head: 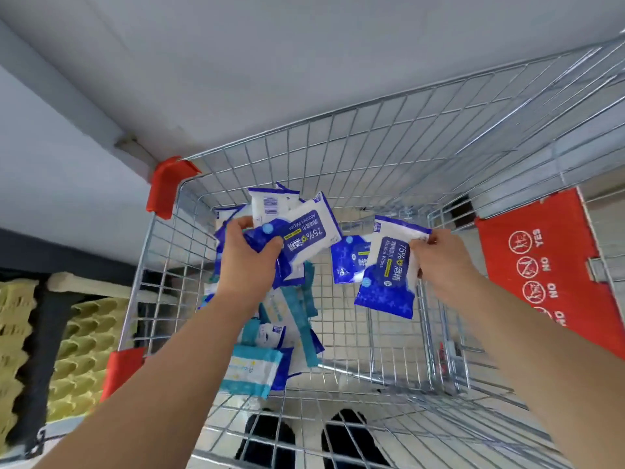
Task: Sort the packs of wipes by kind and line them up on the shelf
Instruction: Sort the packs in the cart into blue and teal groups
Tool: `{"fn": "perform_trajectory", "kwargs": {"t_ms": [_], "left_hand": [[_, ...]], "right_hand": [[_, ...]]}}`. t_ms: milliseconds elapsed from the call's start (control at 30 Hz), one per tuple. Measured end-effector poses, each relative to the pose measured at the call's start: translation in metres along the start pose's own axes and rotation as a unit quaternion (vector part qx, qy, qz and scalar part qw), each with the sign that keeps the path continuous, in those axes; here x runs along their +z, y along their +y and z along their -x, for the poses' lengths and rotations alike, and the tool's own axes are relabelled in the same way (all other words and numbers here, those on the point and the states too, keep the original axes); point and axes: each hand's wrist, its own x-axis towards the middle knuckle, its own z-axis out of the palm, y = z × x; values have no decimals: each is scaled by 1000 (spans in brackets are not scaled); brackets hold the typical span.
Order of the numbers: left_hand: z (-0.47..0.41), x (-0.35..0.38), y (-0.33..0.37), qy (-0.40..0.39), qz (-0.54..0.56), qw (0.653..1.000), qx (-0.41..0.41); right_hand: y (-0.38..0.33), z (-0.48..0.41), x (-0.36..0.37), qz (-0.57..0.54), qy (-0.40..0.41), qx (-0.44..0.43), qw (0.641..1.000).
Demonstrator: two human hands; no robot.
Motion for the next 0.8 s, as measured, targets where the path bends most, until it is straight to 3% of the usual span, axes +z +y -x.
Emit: {"fn": "perform_trajectory", "kwargs": {"t_ms": [167,433,533,667,800], "left_hand": [[-17,87,-18,-51,17,997,-63],[-75,180,-64,-97,18,986,-133],[-95,195,-88,-113,11,984,-135],[-105,204,-113,-91,-155,982,-60],[-108,217,-112,-105,-212,971,-25]], "right_hand": [[27,-39,-32,-25,101,-16,994],[65,-118,-27,-63,130,3,989],[75,-140,-16,-84,106,-1,991],[102,-159,-9,-72,22,37,996],[102,-157,-13,-90,-6,24,996]]}}
